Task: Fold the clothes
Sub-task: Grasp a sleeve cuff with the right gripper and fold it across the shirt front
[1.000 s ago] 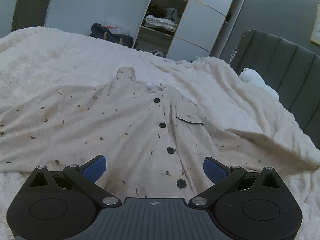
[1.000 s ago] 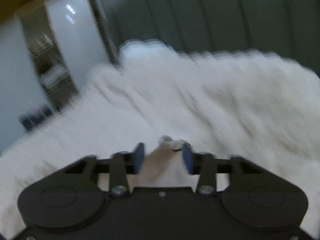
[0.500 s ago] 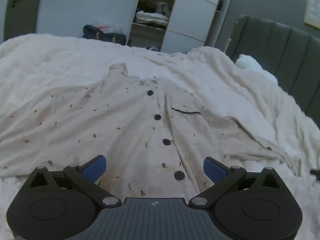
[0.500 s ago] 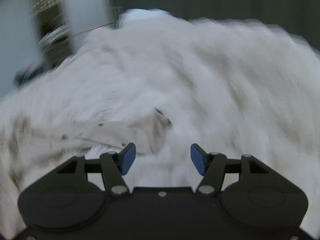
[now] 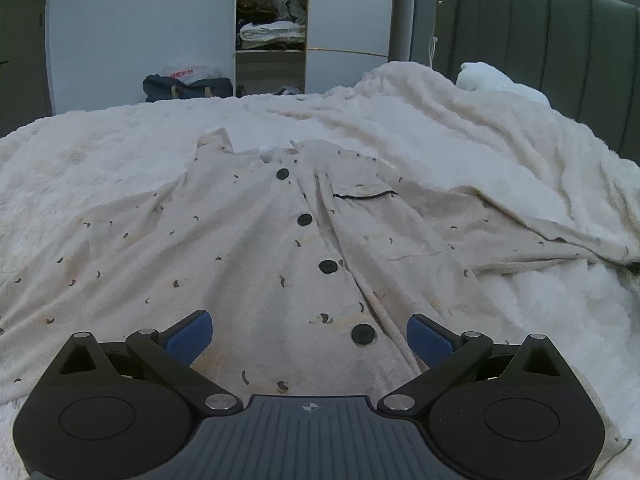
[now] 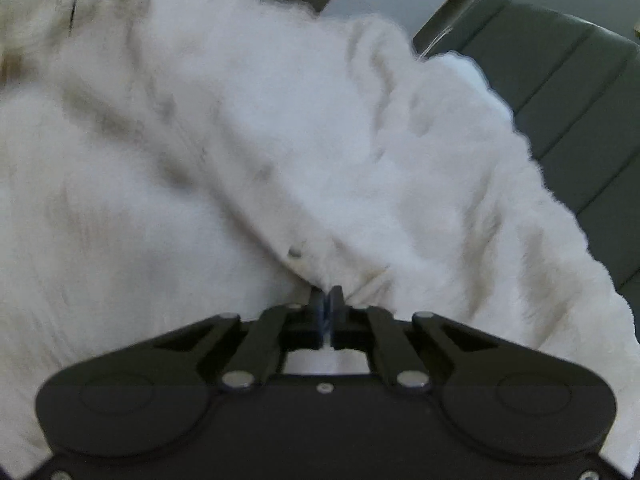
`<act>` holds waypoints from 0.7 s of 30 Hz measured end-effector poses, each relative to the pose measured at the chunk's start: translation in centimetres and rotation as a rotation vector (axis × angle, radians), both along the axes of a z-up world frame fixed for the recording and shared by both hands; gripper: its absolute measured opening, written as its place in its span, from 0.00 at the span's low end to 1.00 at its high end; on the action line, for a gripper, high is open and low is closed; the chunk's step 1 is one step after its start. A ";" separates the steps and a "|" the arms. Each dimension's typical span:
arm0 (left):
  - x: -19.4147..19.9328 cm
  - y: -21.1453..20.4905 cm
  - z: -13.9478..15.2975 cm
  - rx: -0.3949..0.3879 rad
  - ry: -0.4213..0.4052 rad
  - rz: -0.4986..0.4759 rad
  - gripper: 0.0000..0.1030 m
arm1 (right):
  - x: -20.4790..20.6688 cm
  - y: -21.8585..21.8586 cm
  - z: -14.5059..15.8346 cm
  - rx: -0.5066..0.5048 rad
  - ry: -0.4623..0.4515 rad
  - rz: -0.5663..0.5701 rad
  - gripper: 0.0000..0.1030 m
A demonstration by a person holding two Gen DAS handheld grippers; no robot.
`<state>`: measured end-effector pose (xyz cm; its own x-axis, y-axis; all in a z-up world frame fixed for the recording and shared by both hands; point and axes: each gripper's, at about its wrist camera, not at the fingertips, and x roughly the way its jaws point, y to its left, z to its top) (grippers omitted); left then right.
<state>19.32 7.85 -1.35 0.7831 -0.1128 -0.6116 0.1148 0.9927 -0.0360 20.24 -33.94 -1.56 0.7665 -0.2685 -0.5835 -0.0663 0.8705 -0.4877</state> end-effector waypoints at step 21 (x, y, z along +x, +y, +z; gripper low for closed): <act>1.6 -1.3 -2.7 0.054 0.067 -0.081 1.00 | 22.9 -7.2 5.8 -0.352 0.086 -0.219 0.67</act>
